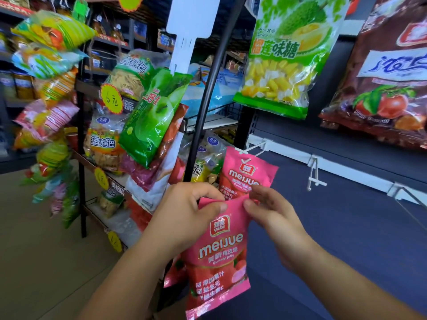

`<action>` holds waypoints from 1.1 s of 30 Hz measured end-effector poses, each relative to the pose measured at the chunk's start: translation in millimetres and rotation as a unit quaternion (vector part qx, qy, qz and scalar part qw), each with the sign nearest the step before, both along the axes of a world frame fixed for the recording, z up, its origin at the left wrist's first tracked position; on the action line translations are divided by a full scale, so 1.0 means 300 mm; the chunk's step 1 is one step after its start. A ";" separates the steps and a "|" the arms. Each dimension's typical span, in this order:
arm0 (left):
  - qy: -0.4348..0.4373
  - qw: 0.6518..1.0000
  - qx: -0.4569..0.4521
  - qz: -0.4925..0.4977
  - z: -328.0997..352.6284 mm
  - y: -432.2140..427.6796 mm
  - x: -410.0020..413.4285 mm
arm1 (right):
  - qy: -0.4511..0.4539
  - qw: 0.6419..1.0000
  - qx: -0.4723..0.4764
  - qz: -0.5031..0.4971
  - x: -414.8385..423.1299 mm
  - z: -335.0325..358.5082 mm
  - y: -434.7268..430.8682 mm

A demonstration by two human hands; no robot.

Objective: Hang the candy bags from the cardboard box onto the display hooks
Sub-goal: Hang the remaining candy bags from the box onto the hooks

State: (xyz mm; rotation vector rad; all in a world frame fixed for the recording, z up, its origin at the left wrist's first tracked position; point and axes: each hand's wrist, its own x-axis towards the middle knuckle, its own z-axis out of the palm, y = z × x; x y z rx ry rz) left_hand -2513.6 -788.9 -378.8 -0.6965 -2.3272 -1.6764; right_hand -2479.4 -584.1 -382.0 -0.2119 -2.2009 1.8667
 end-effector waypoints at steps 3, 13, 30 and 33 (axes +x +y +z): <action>0.007 1.000 0.006 -0.004 0.013 -0.001 0.022 | -0.044 0.995 -0.063 0.061 0.010 -0.007 0.020; -0.020 0.999 -0.047 -0.001 0.048 -0.085 0.049 | -0.044 0.993 -0.024 0.106 0.080 0.076 0.047; 0.140 0.972 -0.164 0.091 0.065 -0.180 0.033 | 0.074 0.977 0.158 -0.123 -0.122 0.186 0.003; 0.176 0.969 -0.140 0.105 0.054 -0.158 0.020 | 0.068 0.979 0.132 -0.139 -0.178 0.200 0.011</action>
